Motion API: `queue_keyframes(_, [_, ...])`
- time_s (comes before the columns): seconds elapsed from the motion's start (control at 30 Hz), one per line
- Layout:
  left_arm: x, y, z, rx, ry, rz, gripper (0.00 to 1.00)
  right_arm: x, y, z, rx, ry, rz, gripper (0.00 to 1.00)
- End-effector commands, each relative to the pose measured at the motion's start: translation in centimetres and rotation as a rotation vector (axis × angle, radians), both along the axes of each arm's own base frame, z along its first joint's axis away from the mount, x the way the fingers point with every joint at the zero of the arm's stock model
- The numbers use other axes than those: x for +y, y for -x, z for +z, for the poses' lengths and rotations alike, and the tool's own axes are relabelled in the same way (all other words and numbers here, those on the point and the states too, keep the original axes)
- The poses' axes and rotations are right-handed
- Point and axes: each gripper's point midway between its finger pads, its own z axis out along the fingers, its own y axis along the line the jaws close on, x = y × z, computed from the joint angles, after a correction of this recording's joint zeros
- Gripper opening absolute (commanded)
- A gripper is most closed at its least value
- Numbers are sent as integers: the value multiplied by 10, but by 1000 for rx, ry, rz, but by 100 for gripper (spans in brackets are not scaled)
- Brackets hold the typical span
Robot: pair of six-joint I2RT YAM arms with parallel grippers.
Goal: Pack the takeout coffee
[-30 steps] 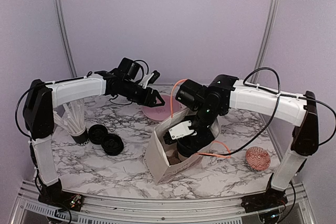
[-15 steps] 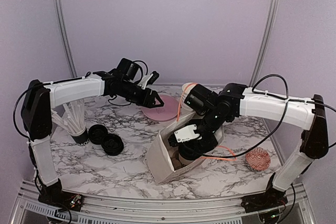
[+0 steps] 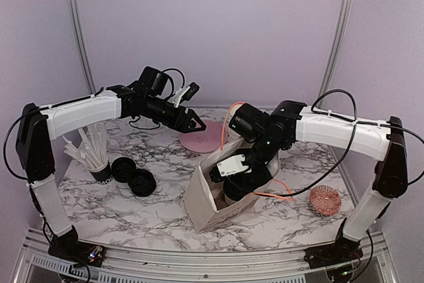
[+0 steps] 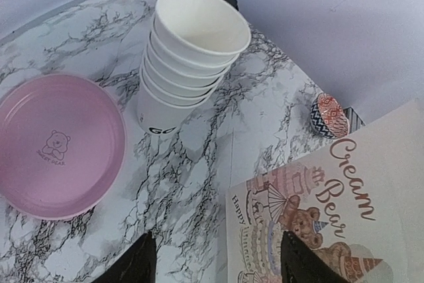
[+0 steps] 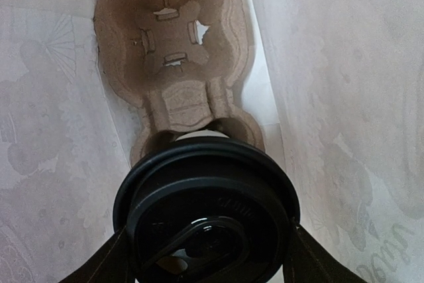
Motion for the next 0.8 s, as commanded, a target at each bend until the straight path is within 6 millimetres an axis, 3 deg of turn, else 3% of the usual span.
queue_keyframes(0.0, [9,32,62,-118,84,-87,67,-17,29,-12,164,86,8,70])
queue_keyframes(0.17, [13,81,122,-240,174,-192,71,-12,28,1,160,57,6,79])
queue_keyframes(0.3, [3,117,144,-296,208,-277,73,-6,30,8,182,35,10,79])
queue_keyframes(0.37, [-7,130,146,-292,208,-307,74,-4,28,9,178,30,7,79])
queue_keyframes(0.6, [-38,147,134,-269,163,-340,69,-1,22,8,166,42,-14,72])
queue_keyframes(0.77, [-49,134,124,-210,133,-273,59,-2,21,10,154,35,-23,72])
